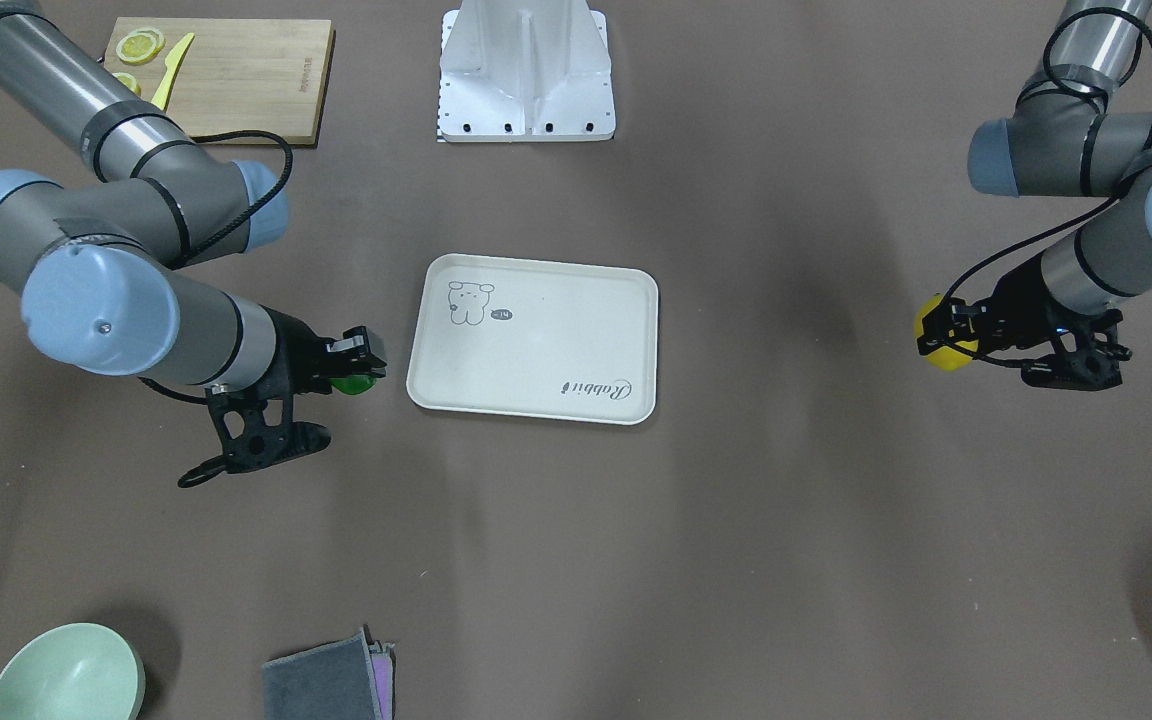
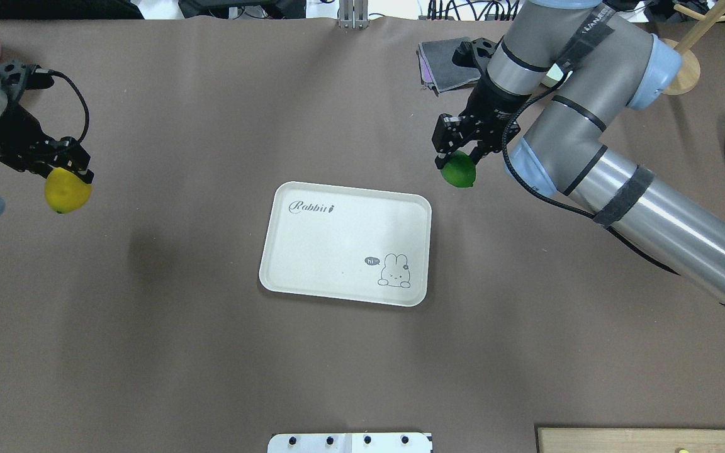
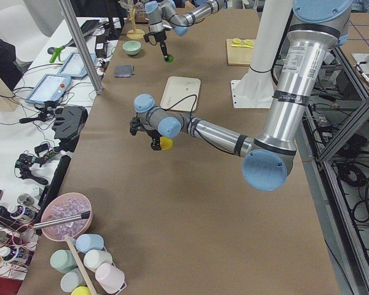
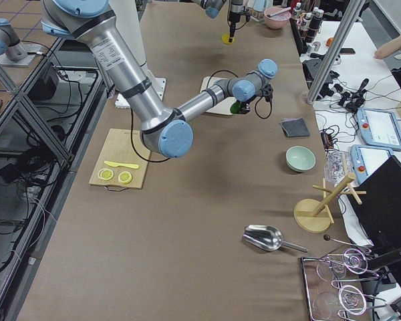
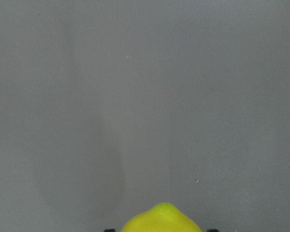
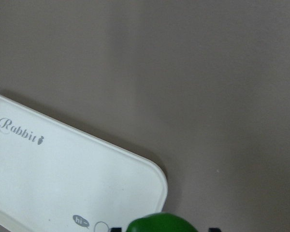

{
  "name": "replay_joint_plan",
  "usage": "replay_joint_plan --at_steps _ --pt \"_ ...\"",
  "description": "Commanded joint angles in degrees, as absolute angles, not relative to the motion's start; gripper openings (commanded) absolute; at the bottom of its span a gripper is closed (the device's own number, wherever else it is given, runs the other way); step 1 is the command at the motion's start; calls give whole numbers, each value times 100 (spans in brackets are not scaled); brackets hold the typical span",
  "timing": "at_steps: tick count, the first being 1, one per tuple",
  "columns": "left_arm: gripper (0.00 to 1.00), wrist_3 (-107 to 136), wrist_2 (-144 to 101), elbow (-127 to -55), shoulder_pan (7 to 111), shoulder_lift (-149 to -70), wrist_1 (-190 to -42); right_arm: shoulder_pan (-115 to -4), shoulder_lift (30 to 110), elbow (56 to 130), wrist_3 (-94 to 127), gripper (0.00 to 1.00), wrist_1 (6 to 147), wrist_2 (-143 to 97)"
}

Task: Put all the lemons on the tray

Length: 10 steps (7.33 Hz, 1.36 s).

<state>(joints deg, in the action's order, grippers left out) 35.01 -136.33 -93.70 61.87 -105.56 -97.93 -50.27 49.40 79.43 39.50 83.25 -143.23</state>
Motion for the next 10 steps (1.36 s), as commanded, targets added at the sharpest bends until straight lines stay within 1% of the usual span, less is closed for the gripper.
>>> replay_joint_plan --at_steps 1,2,3,4,5,6,7,10 --pt "0 3173 -13623 -9554 6416 -11246 -8548 -4669 4519 7474 3876 34 7757 -14081" --pt "0 3173 -13623 -9545 6425 -11598 -8204 -4493 4465 7297 3876 34 7465 -13854" --pt "0 3190 -13623 -9536 6425 -12019 -7713 -4317 4465 7295 3867 34 7384 -13730" --pt "0 3260 -13623 -9527 6425 -12302 -7464 -4185 4474 7295 3867 37 7278 -13633" --pt "0 3600 -13623 -9545 6399 -12487 -7401 -4158 4500 7295 3867 44 7277 -13623" --pt "0 3925 -13623 -9562 6364 -12576 -7400 -4140 4561 7295 3867 64 7269 -13623" --pt "0 4198 -13623 -9623 6363 -12664 -7400 -4140 4649 7312 3867 100 7251 -13640" --pt "0 5165 -13344 -9589 5882 -13129 -7418 -4403 4755 7392 3824 100 7251 -13719"
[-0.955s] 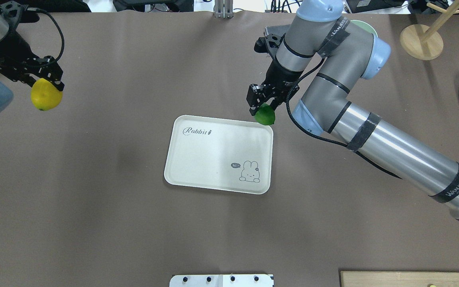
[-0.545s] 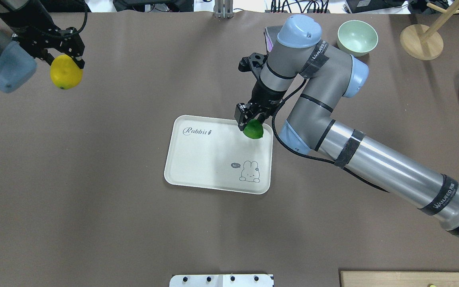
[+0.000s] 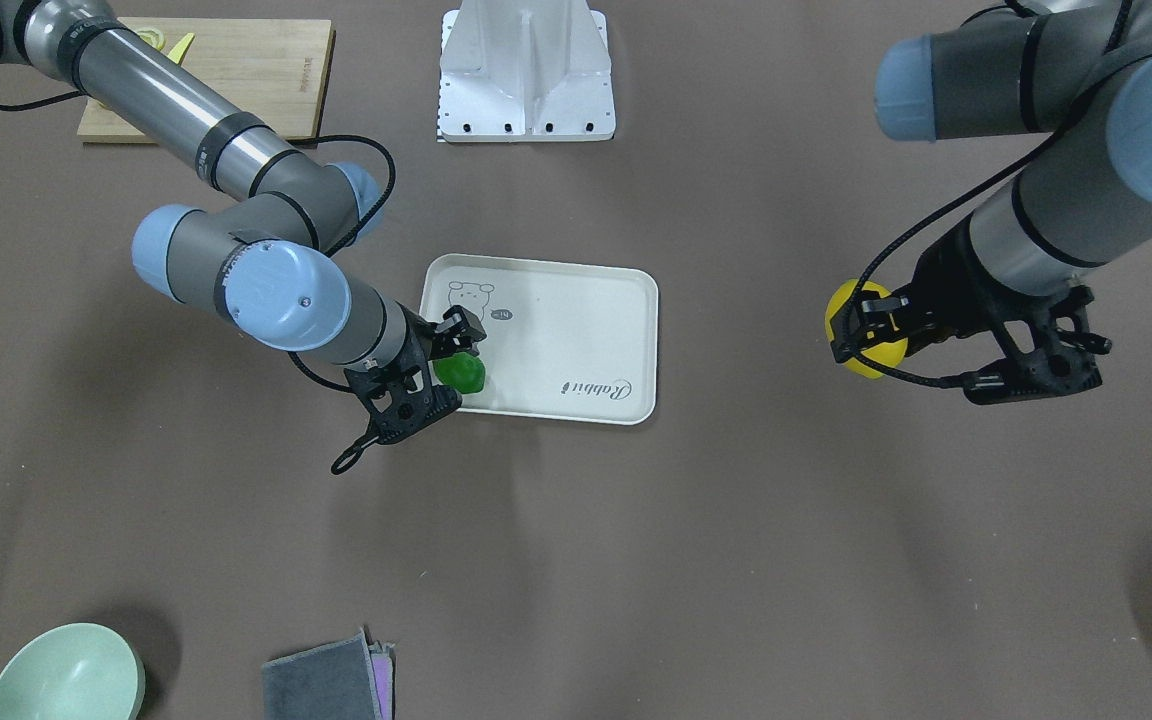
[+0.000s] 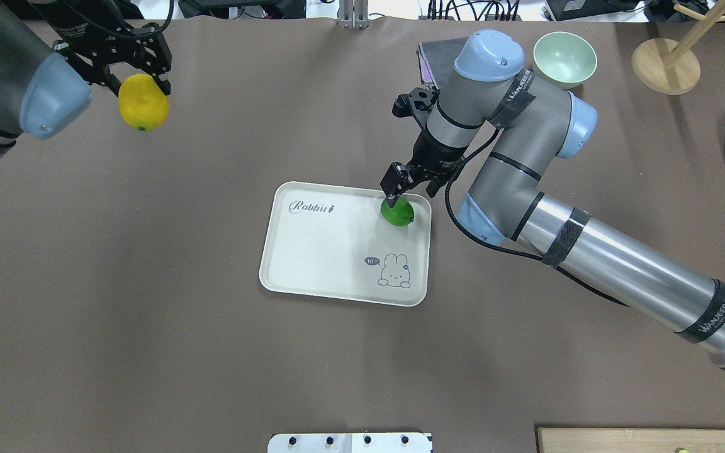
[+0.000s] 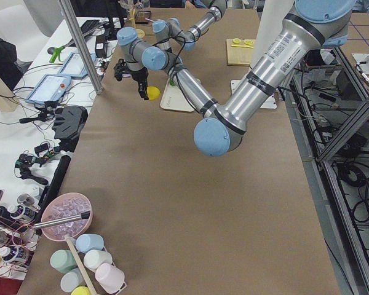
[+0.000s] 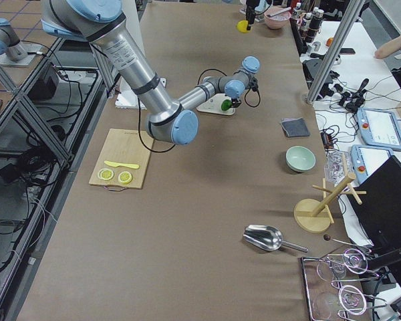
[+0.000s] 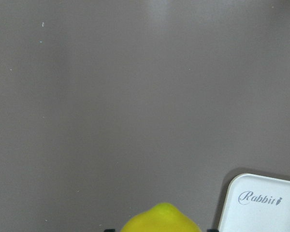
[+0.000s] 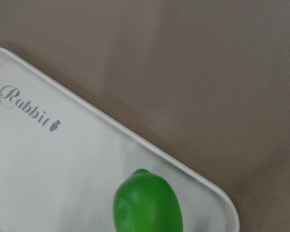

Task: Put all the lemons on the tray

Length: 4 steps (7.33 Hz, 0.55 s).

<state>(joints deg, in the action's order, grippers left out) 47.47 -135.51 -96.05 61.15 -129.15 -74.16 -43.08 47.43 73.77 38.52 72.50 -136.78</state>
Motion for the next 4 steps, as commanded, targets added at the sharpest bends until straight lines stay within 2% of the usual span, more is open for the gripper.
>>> replay_joint_plan --at_steps 1,4 --pt "0 5412 -13159 -9563 5575 -13244 -7418 -4569 4772 7374 3728 100 7251 -13789" --pt "0 6167 -12536 -9283 4811 -13727 -7740 -5542 5367 7365 3534 100 7295 -14570"
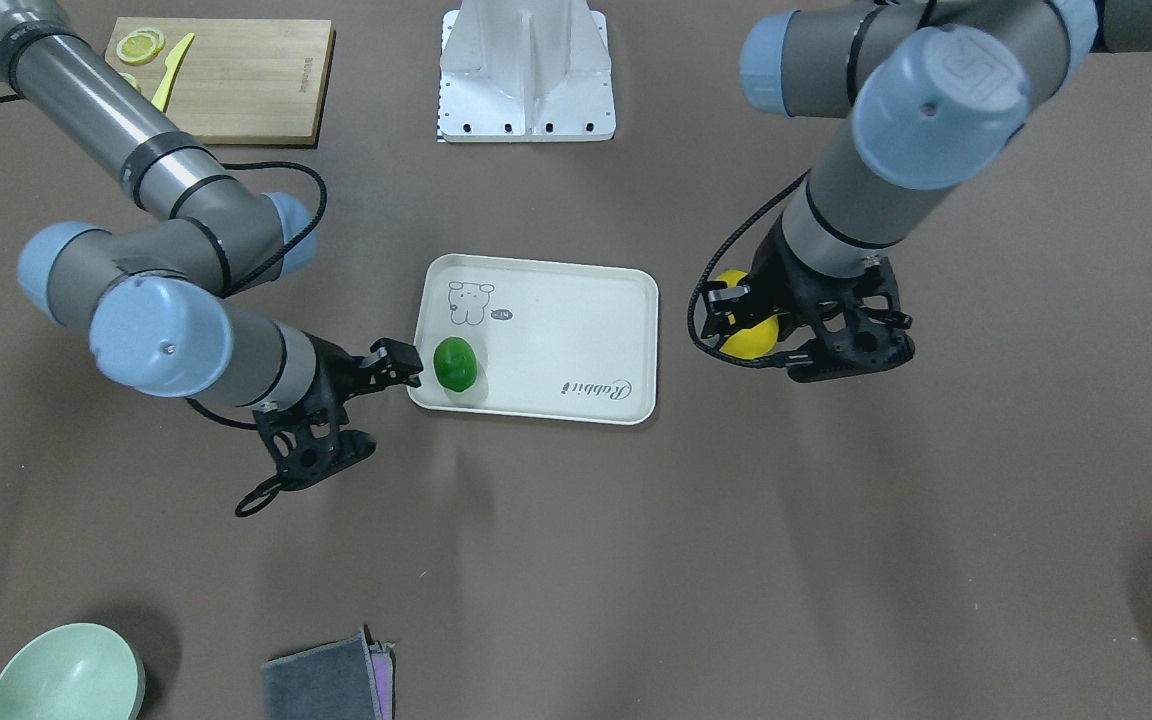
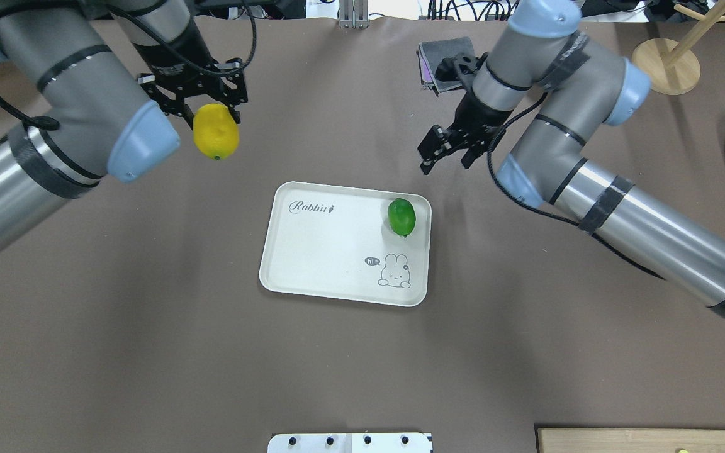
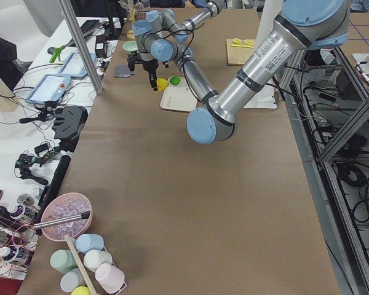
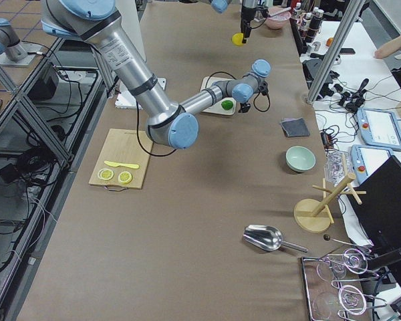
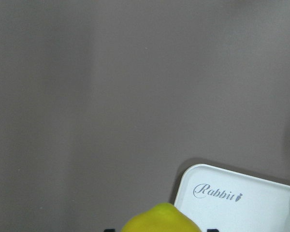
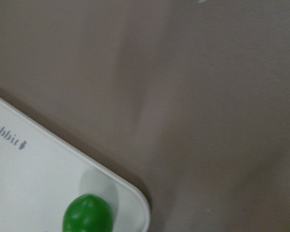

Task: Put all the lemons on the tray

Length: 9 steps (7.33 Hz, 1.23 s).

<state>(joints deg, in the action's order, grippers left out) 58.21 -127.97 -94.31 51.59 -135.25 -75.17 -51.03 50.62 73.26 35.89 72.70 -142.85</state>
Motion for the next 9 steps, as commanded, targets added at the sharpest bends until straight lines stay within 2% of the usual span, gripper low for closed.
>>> replay_joint_plan --at_steps 1,3,5,6,9 --pt "0 6422 -12438 -8994 4616 -13929 -8074 -5676 5501 7444 3359 100 7295 -14581" --pt "0 6775 -12077 -8546 4238 -14316 -8392 -5792 6341 8186 3112 100 7277 -14590" --pt "0 7135 -11736 -8201 3800 -14309 -8979 -5975 7421 9285 3103 100 7277 -14503" --pt "0 7302 -11472 -8192 3562 -14282 -9017 -6246 7827 9586 3085 100 7269 -14493" --pt "0 7549 -11198 -8069 3209 -14055 -9516 -7003 8410 9738 2777 100 7365 -13908"
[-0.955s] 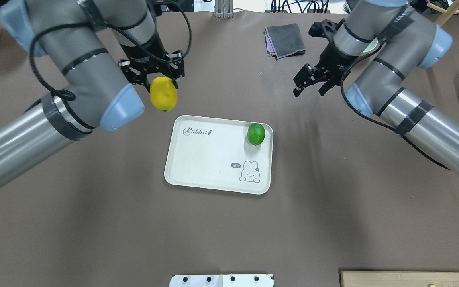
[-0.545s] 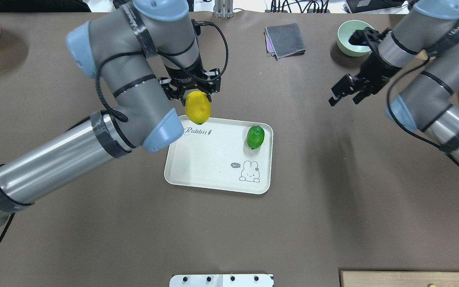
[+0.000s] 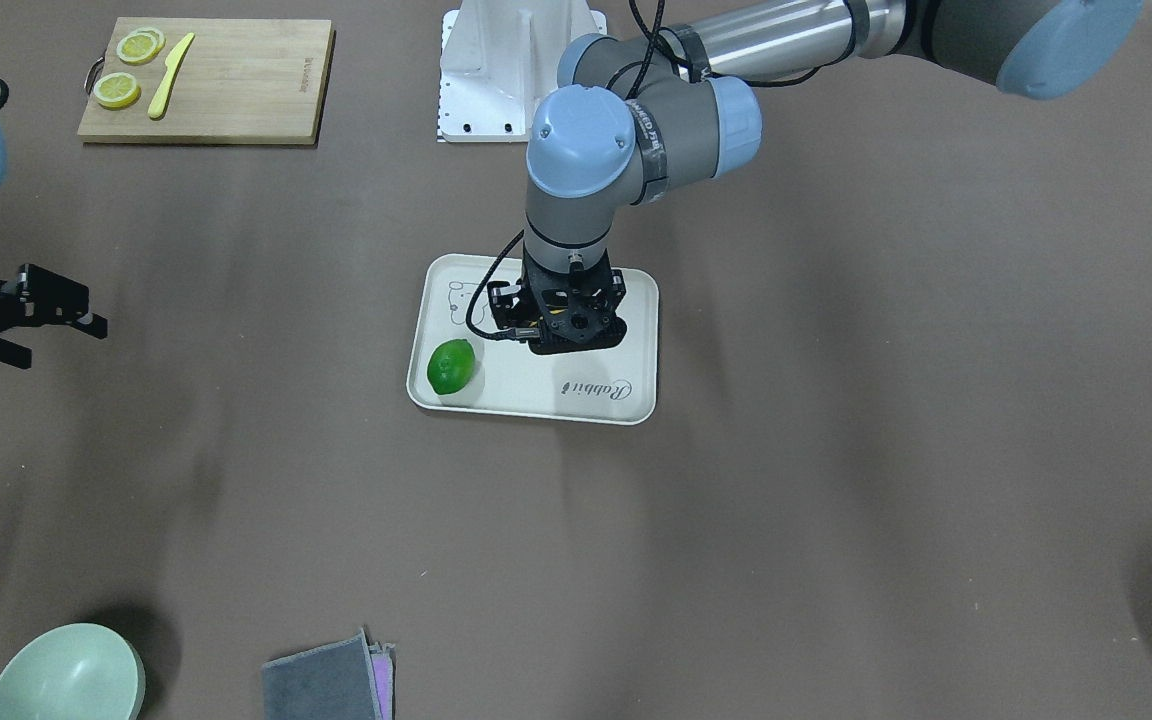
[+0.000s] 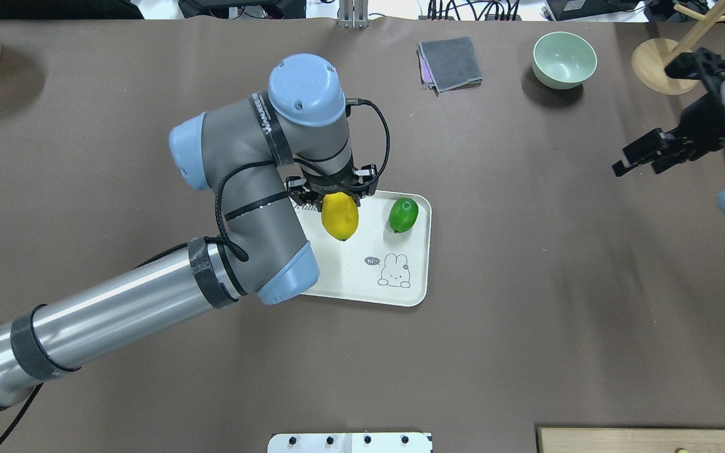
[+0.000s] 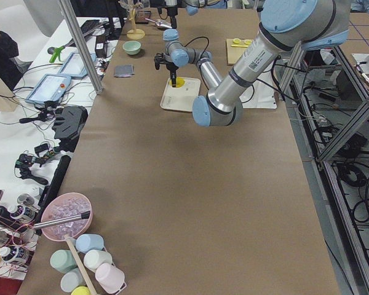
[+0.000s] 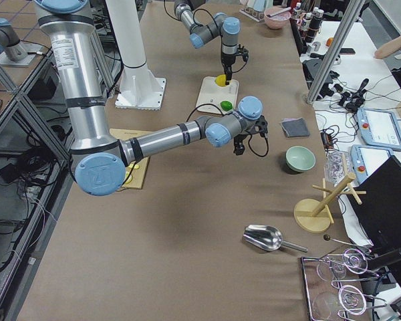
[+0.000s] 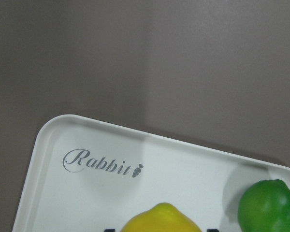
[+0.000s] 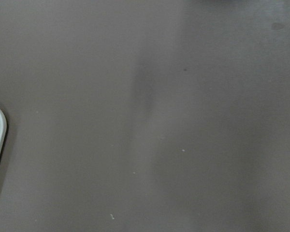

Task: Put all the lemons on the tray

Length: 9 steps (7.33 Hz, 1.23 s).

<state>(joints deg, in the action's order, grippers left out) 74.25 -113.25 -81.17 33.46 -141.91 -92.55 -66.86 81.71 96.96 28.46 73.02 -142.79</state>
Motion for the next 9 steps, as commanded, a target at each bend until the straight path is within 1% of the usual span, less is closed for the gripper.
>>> replay_joint_plan --at_steps 1,2,3,4,5,6,8,9 --pt "0 7611 -11136 -8068 3069 -13941 -9649 -7179 8498 9790 2777 100 7783 -13748" --pt "0 7646 -11031 -8068 3015 -13939 -9685 -7494 8525 9843 2716 100 8396 -13737" --pt "29 7673 -11030 -8068 3015 -13939 -9703 -7723 8543 9835 2289 100 8907 -13694" --pt "75 7682 -11030 -8086 3015 -13939 -9703 -8039 8534 9835 1641 100 9478 -13406" --pt "97 7673 -11030 -8086 3015 -13939 -9712 -8303 8578 9791 1026 100 9953 -13334" --pt "98 7673 -11030 -8112 3023 -13939 -9703 -8497 8622 9774 880 100 10167 -13333" --pt "98 7647 -11039 -8138 3041 -13939 -9686 -8787 8744 9669 408 100 10169 -13263" --pt "98 7620 -11170 -8191 3224 -13939 -9642 -8893 8745 9598 335 100 10178 -13254"
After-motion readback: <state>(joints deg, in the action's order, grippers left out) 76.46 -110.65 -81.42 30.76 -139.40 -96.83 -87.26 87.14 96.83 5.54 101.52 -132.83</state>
